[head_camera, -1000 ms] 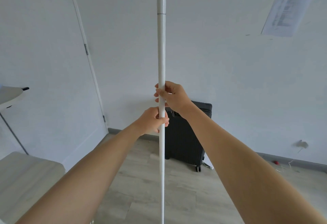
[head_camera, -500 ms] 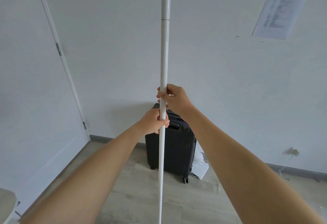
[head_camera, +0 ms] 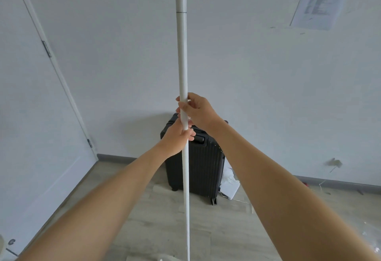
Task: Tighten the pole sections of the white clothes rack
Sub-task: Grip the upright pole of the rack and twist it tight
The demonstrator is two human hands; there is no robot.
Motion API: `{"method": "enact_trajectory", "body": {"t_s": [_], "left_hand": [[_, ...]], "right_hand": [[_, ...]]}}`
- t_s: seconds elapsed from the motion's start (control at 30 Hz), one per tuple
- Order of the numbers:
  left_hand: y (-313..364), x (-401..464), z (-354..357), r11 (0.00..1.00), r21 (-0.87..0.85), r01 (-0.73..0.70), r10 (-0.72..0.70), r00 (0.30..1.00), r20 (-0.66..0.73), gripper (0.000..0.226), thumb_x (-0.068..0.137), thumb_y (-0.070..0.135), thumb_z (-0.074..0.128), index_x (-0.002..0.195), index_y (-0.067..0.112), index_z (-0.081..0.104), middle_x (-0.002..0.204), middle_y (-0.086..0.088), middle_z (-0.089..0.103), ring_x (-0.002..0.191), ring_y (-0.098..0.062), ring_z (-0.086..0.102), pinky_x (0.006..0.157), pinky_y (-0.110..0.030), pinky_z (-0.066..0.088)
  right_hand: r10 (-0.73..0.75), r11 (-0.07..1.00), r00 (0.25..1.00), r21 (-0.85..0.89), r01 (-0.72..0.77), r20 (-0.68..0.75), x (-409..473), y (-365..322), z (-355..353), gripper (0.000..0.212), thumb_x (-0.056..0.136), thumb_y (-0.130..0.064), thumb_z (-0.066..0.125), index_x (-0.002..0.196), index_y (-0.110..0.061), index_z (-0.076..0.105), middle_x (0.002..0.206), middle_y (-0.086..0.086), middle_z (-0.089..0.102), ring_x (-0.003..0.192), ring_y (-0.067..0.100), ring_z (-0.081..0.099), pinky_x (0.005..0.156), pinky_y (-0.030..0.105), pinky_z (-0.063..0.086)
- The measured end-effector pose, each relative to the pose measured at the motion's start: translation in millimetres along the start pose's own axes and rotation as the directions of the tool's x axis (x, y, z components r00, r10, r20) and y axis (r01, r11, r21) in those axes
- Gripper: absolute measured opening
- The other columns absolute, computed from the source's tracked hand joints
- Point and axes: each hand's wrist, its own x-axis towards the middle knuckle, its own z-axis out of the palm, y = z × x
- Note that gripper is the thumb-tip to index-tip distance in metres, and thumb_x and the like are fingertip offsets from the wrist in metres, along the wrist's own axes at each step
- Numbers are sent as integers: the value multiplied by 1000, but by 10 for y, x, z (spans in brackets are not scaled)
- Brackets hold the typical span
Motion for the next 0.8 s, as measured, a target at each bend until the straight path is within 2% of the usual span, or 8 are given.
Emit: {"method": "enact_trajectory", "body": {"t_s": [0.03, 0.1, 0.2, 0.33, 0.6, 0.73, 0.8], "left_hand": [[12, 17, -14, 1000, 0, -6, 6, 1000, 23, 21, 94, 16, 40, 114, 10, 44, 88, 5, 61, 75, -2, 62, 65, -12, 50], [41, 78, -13, 1000, 11, -22, 21, 998, 59, 19, 94, 15, 38, 112, 10, 43, 80, 8, 58, 74, -4, 62, 56, -11, 49], [128, 217, 83, 997, 29, -67, 65, 995, 76, 18, 94, 14, 37, 109, 8, 44, 74, 4, 57, 74, -7, 61, 63, -17, 46], [256, 433, 260, 998, 25, -58, 55, 993, 102, 7, 94, 13, 37, 100, 15, 40, 73, 3, 56, 72, -8, 60, 67, -21, 48], [519, 980, 768, 998, 30, -55, 51, 990, 134, 7, 94, 13, 36, 93, 15, 42, 72, 0, 56, 73, -6, 58, 63, -16, 42], [748, 1300, 1137, 998, 51, -33, 27, 994, 102, 13, 94, 12, 35, 85, 17, 43, 69, 2, 55, 72, -8, 57, 61, -14, 43], [839, 1438, 1310, 998, 53, -33, 27, 995, 95, 13, 94, 13, 35, 85, 17, 43, 67, 2, 56, 69, -6, 55, 71, -16, 45]], "right_hand": [[-6, 1000, 1000, -4, 6, -26, 12, 7, 3, 24, 93, -14, 46, 114, -6, 55, 93, 13, 60, 86, 22, 58, 84, 42, 52], [-2, 1000, 997, 9, 3, -78, 26, 27, -25, 24, 93, -13, 46, 114, -6, 55, 92, 12, 60, 84, 23, 58, 84, 43, 52], [-15, 1000, 993, 1, 15, -120, 70, 77, -159, 24, 93, -13, 46, 114, -6, 55, 89, 12, 60, 80, 23, 58, 85, 44, 54], [-25, 1000, 986, -21, 22, -166, 182, 155, -402, 23, 92, -13, 46, 113, -7, 56, 89, 12, 61, 81, 23, 59, 85, 44, 55], [-11, 1000, 988, -1, 11, -156, 499, 444, -1120, 21, 92, -12, 48, 111, -7, 56, 88, 12, 60, 82, 24, 59, 87, 47, 54], [-23, 1000, 991, 9, 24, -129, 671, 609, -1634, 22, 91, -11, 49, 111, -5, 56, 87, 13, 59, 81, 24, 57, 87, 47, 54], [-25, 1000, 992, -5, 24, -123, 737, 690, -1866, 22, 91, -11, 49, 111, -5, 56, 87, 13, 60, 82, 24, 58, 86, 47, 54]]}}
